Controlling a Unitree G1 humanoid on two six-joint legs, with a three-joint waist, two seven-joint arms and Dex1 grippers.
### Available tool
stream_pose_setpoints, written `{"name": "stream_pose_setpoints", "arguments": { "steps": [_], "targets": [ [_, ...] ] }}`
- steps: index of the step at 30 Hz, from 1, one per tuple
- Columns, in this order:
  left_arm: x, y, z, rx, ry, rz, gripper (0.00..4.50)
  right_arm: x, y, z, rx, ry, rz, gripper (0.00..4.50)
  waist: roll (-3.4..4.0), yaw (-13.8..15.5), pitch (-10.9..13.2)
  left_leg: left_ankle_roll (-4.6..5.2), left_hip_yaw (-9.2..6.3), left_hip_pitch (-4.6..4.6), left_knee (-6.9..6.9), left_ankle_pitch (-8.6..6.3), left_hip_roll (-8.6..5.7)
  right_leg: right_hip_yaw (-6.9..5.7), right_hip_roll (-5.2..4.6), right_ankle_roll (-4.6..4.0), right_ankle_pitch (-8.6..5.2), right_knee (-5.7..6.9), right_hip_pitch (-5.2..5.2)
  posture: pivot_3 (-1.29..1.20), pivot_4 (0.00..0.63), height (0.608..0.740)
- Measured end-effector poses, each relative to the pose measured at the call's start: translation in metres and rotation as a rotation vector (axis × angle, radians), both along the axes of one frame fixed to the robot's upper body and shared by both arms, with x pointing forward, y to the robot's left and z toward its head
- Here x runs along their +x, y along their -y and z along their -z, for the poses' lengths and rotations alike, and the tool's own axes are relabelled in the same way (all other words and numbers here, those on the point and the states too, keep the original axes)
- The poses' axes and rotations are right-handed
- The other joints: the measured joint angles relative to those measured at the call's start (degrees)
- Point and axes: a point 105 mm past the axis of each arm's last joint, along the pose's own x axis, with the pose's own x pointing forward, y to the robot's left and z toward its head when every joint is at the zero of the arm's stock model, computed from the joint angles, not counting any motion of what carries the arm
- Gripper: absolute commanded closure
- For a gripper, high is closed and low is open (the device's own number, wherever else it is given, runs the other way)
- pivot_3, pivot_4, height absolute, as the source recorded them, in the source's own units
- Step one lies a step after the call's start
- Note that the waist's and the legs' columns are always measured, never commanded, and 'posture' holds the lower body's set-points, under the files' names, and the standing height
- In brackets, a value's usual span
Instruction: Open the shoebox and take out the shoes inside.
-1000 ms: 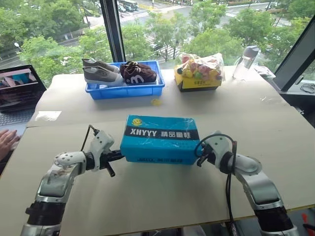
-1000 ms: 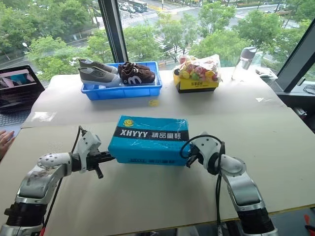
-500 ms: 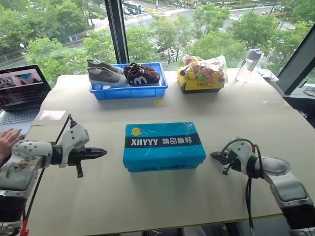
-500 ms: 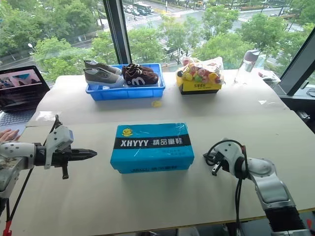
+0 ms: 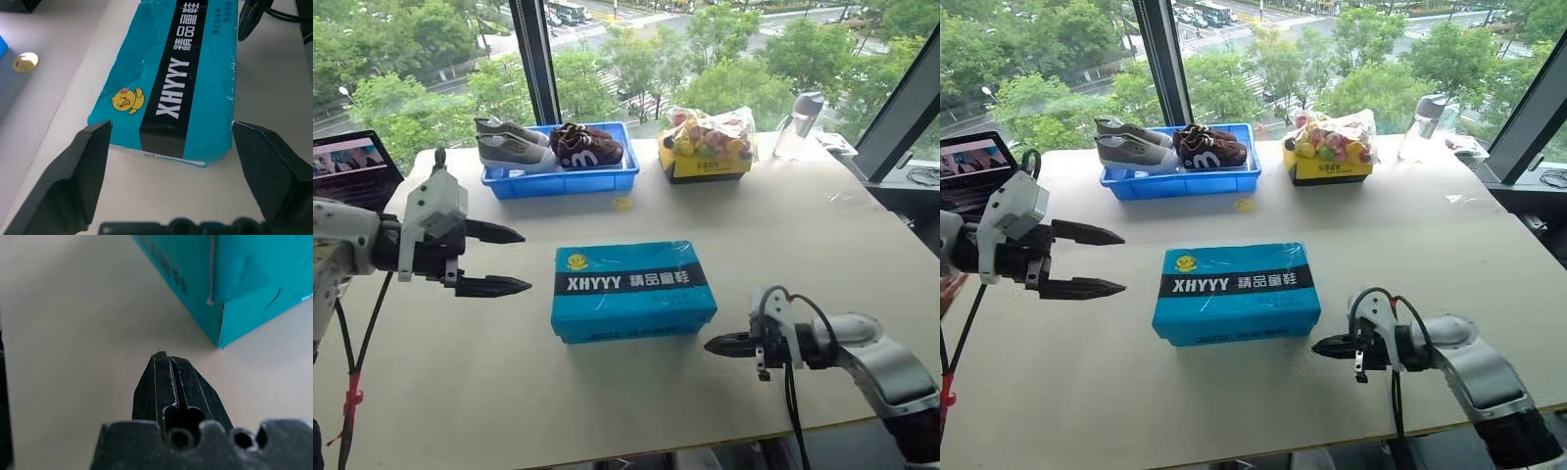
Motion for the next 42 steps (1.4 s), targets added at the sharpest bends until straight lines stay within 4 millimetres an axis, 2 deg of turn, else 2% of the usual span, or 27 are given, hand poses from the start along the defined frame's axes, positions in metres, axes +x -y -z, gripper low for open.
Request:
{"name": "stream_pose_setpoints", "arguments": {
  "steps": [7, 12, 16, 18, 22, 26, 28, 31, 35, 37, 38, 40, 41, 42],
  "targets": [
    [-0.006, 0.003, 0.002, 0.002, -0.014, -0.008, 0.08, 0.017, -0.002, 0.015, 0.071, 0.03, 0.002, 4.5, -0.02, 0.04, 0.02, -0.04, 0.0, -0.02, 0.01, 0.02, -0.02, 0.02, -0.03, -0.01, 0.01, 0.02, -0.01, 0.0, 0.15, 0.74],
    [-0.008, -0.003, 0.008, 0.009, -0.031, -0.039, 0.08, 0.014, -0.004, 0.004, 0.068, 0.061, -0.059, 4.5, 0.01, -0.05, 0.04, -0.05, 0.02, 0.02, -0.01, 0.01, 0.0, 0.05, -0.01, -0.01, 0.01, 0.06, -0.06, 0.0, 0.15, 0.74],
    [-0.011, -0.005, 0.013, -0.003, -0.057, -0.048, 0.08, 0.012, -0.012, -0.018, 0.075, 0.114, -0.121, 4.5, 0.02, -0.04, 0.05, -0.06, 0.02, -0.02, 0.0, 0.0, 0.0, 0.05, -0.04, -0.01, 0.01, 0.06, -0.1, 0.0, 0.15, 0.74],
    [-0.023, -0.008, 0.014, -0.039, -0.147, -0.037, 0.08, 0.016, -0.019, -0.044, 0.11, 0.178, -0.15, 4.5, 0.02, -0.45, 0.12, -0.09, 0.03, -0.02, 0.0, -0.02, 0.01, 0.06, -0.03, -0.01, 0.01, 0.11, -0.16, 0.0, 0.15, 0.74],
    [-0.035, -0.012, -0.006, -0.088, -0.156, -0.044, 0.08, 0.026, -0.026, -0.092, 0.143, 0.323, -0.181, 4.5, 0.05, -0.2, 0.14, -0.1, -0.01, 0.02, -0.01, -0.02, 0.03, -0.05, -0.04, -0.01, 0.01, 0.09, -0.13, 0.0, 0.15, 0.74],
    [-0.042, -0.013, -0.02, -0.145, -0.131, -0.051, 0.08, 0.034, -0.034, -0.121, 0.168, 0.389, -0.208, 4.5, 0.06, -0.02, 0.17, -0.11, -0.01, 0.0, -0.01, -0.02, 0.01, -0.06, -0.07, -0.02, 0.01, 0.07, -0.14, 0.0, 0.15, 0.74],
    [-0.046, -0.011, -0.021, -0.161, -0.126, -0.053, 0.08, 0.044, -0.04, -0.137, 0.197, 0.421, -0.2, 4.5, 0.06, -0.1, 0.17, -0.13, 0.0, 0.01, -0.01, -0.01, 0.01, -0.05, -0.08, -0.03, 0.02, 0.08, -0.14, 0.0, 0.15, 0.74],
    [-0.053, -0.009, -0.018, -0.184, -0.135, -0.061, 0.08, 0.078, -0.052, -0.165, 0.267, 0.493, -0.102, 4.5, 0.06, -0.74, 0.17, -0.26, 0.04, 0.05, -0.06, 0.02, 0.03, -0.04, -0.08, -0.11, 0.07, 0.1, -0.18, 0.0, 0.15, 0.74],
    [-0.061, -0.008, -0.015, -0.198, -0.137, -0.089, 0.08, 0.145, -0.06, -0.189, 0.337, 0.562, 0.183, 4.5, 0.08, -1.53, 0.19, -0.74, 0.04, 0.03, -0.16, 0.28, 0.02, -0.05, -0.08, -0.16, 0.08, 0.09, -0.25, 0.0, 0.15, 0.74],
    [-0.063, -0.007, -0.013, -0.203, -0.136, -0.09, 0.08, 0.168, -0.054, -0.185, 0.282, 0.59, 0.303, 4.5, 0.08, -1.32, 0.19, -0.77, -0.06, -0.01, -0.24, 0.3, 0.02, -0.15, -0.09, -0.17, 0.07, 0.09, -0.25, 0.0, 0.15, 0.74],
    [-0.064, -0.007, -0.012, -0.202, -0.139, -0.096, 0.08, 0.173, -0.051, -0.18, 0.248, 0.597, 0.326, 4.5, 0.09, -1.24, 0.19, -0.78, -0.11, -0.06, -0.27, 0.29, 0.02, -0.22, -0.09, -0.18, 0.07, 0.09, -0.24, 0.0, 0.15, 0.74],
    [-0.064, -0.006, -0.011, -0.21, -0.14, -0.106, 0.08, 0.175, -0.051, -0.158, 0.18, 0.57, 0.297, 4.5, 0.1, -1.3, 0.2, -0.78, -0.18, -0.46, -0.24, 0.27, 0.0, -0.29, -0.09, -0.18, 0.07, 0.08, -0.5, 0.0, 0.15, 0.74],
    [-0.064, -0.006, -0.012, -0.211, -0.139, -0.108, 0.08, 0.173, -0.053, -0.153, 0.175, 0.555, 0.275, 4.5, 0.1, -1.4, 0.19, -0.77, -0.17, -0.67, -0.2, 0.27, -0.03, -0.27, -0.1, -0.18, 0.07, 0.11, -0.73, 0.0, 0.15, 0.74],
    [-0.065, -0.006, -0.012, -0.212, -0.137, -0.108, 0.03, 0.168, -0.056, -0.147, 0.167, 0.536, 0.219, 4.22, 0.1, -1.58, 0.19, -0.77, -0.14, -1.02, -0.13, 0.28, -0.05, -0.25, -0.11, -0.17, 0.08, 0.2, -1.15, 0.0, 0.15, 0.74]
  ]
}}
